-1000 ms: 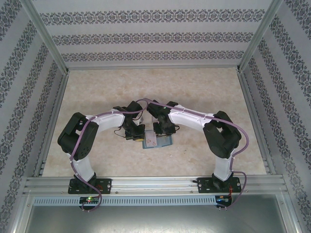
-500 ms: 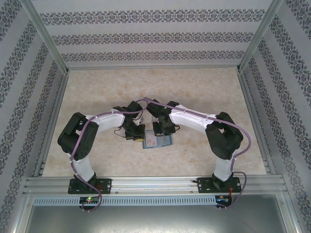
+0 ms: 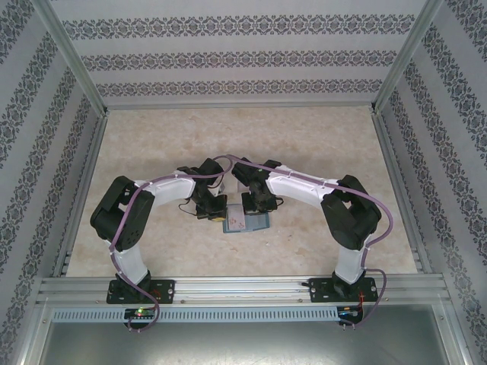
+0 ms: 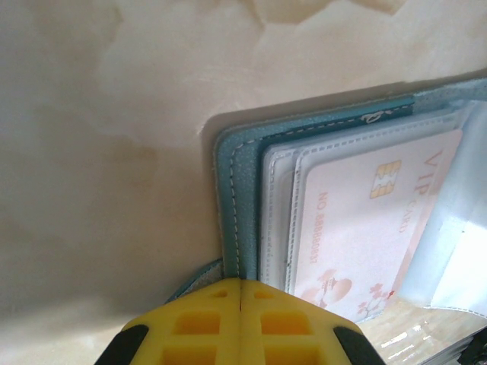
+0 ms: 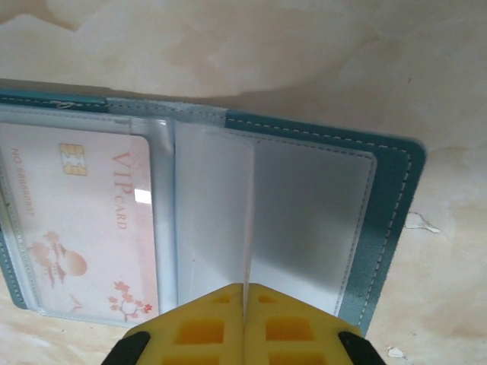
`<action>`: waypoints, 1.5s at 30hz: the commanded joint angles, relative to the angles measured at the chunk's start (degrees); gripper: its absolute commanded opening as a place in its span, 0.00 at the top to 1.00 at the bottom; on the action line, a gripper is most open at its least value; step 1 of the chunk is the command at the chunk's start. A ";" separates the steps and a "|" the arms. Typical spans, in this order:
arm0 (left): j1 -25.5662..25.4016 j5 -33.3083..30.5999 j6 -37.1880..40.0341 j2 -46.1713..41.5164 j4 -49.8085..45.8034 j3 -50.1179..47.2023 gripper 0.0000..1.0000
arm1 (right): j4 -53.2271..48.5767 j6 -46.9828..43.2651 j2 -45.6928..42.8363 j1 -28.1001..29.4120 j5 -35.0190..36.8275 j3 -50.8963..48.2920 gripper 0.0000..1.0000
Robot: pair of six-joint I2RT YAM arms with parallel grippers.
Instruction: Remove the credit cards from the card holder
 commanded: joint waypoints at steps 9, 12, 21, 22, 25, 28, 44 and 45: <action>0.13 -0.14 1.16 2.50 -2.14 2.19 1.00 | -0.50 -1.32 0.19 -0.83 3.72 -2.07 0.88; 0.11 -0.18 1.16 2.64 -2.32 2.28 1.00 | -0.42 -1.31 0.51 -0.89 4.24 -2.47 0.84; 0.07 -0.52 1.22 2.13 -3.17 2.85 1.00 | -2.91 -1.80 0.20 -0.87 7.87 -2.89 0.72; 0.09 -0.63 1.23 2.16 -3.23 3.05 1.00 | -3.04 -1.85 0.24 -0.87 8.31 -2.87 0.71; 0.11 -0.82 1.39 1.98 -3.89 3.59 1.00 | -3.62 -1.94 0.42 -0.99 9.12 -3.04 0.71; 0.11 -0.96 1.50 1.61 -4.28 4.01 1.00 | -4.36 -2.00 0.20 -0.99 9.74 -2.94 0.71; -0.41 0.48 -0.01 -0.63 -4.41 5.81 1.00 | 3.45 0.11 -7.07 -2.23 -1.65 -5.68 0.82; -0.41 0.68 -0.25 -0.77 -4.11 5.73 1.00 | 4.46 0.42 -7.33 -2.24 -2.51 -5.99 0.82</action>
